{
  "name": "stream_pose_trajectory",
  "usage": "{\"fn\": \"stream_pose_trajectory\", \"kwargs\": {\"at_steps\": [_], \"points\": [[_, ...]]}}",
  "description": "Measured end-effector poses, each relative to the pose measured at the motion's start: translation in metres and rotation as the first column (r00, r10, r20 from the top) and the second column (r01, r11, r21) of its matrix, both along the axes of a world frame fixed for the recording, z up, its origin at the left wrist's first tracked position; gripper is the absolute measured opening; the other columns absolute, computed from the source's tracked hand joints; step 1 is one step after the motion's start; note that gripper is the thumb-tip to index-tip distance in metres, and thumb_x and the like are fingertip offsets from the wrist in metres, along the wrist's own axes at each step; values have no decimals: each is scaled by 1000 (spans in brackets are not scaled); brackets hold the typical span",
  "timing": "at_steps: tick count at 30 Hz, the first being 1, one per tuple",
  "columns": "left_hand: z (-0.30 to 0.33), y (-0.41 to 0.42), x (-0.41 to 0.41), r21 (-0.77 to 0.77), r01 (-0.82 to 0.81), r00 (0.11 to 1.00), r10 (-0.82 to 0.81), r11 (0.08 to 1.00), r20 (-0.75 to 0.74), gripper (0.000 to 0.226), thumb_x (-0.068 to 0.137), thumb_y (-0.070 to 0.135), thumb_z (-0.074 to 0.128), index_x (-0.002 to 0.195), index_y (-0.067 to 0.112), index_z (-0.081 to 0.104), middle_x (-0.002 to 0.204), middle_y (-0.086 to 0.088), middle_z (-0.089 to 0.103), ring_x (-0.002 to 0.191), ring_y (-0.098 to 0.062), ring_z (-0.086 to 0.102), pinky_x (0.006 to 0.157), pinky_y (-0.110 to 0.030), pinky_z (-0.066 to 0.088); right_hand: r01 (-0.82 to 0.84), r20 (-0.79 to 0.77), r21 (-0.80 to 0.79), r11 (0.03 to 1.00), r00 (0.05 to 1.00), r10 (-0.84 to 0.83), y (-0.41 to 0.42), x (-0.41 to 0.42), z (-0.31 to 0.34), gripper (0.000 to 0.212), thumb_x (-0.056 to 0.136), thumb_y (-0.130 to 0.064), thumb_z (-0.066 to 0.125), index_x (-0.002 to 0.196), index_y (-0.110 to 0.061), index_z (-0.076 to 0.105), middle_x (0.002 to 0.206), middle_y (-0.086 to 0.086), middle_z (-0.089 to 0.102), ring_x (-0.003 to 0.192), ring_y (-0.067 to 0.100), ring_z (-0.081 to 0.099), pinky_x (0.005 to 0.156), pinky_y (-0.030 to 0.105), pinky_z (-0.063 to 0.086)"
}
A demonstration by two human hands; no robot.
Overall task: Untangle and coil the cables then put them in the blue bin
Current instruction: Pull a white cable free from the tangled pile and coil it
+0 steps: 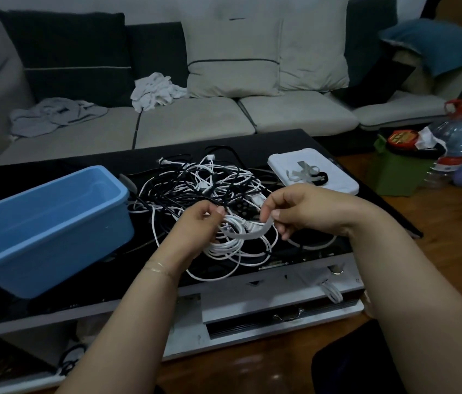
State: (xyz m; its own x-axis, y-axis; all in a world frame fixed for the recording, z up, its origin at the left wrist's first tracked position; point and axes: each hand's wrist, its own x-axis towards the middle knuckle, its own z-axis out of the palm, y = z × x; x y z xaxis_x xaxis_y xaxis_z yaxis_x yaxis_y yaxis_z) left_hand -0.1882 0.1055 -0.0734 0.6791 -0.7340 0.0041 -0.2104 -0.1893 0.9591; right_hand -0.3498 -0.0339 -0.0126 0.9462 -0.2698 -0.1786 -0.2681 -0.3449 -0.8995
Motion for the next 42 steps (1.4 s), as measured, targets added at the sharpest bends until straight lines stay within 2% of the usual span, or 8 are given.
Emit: {"fn": "stream_pose_trajectory", "kwargs": {"at_steps": [6,10,15,28,32,34,38,42], "points": [[-3,2,7,54,-24,980,12,998,197,24,94,31,58,81,12,59,62,5,52,62,-17,50,74,-47,54,87,14,-183,979,996,-86,0,5,-2,30,99,-3,44,86,-18,66,72,6,57,67,13,57,65,19,53],[-2,-2,-3,79,3,956,-26,997,294,21,93,30,60,75,21,58,61,11,54,60,-11,51,70,-38,50,123,94,-272,954,990,-101,10,17,-9,25,96,-4,49,89,-20,66,80,3,64,66,7,58,65,19,53],[2,-4,-16,81,86,973,-101,993,207,20,97,23,54,80,14,59,71,5,60,73,-17,56,79,-42,52,244,248,-493,835,959,-134,23,37,-23,21,87,-9,62,104,-22,63,89,-7,62,82,11,58,78,33,49],[13,6,-22,-51,216,976,-214,975,38,23,102,18,46,81,10,53,48,9,57,45,1,44,48,-13,36,303,368,-353,885,915,-166,24,45,-30,22,79,-14,73,73,-31,60,73,-12,64,67,-2,58,62,15,45],[14,8,-22,-46,228,973,-225,973,52,18,98,22,53,83,12,55,51,10,57,48,-2,49,49,-15,39,205,356,65,977,909,-214,24,46,-31,7,91,-11,62,88,-17,65,74,-5,64,65,-2,58,62,11,46],[13,8,-21,-24,210,973,-206,977,108,16,97,23,55,84,13,55,53,8,60,51,-4,51,51,-18,41,254,277,121,960,920,-279,20,45,-30,24,98,-32,48,86,-16,62,74,-4,62,65,4,57,61,14,44],[12,7,-21,-14,120,943,-110,993,315,14,96,26,58,86,16,56,67,6,63,64,-12,56,66,-31,47,232,13,-195,953,972,-234,12,40,-31,68,92,-68,23,85,-20,71,92,-2,70,91,10,60,80,24,41],[12,8,-24,-39,115,813,-72,993,577,18,96,24,55,81,25,46,67,17,62,62,-1,52,55,-15,36,213,-67,-73,974,974,-218,10,44,-37,78,84,-78,20,67,-20,69,90,0,72,105,16,59,100,34,35]]}}
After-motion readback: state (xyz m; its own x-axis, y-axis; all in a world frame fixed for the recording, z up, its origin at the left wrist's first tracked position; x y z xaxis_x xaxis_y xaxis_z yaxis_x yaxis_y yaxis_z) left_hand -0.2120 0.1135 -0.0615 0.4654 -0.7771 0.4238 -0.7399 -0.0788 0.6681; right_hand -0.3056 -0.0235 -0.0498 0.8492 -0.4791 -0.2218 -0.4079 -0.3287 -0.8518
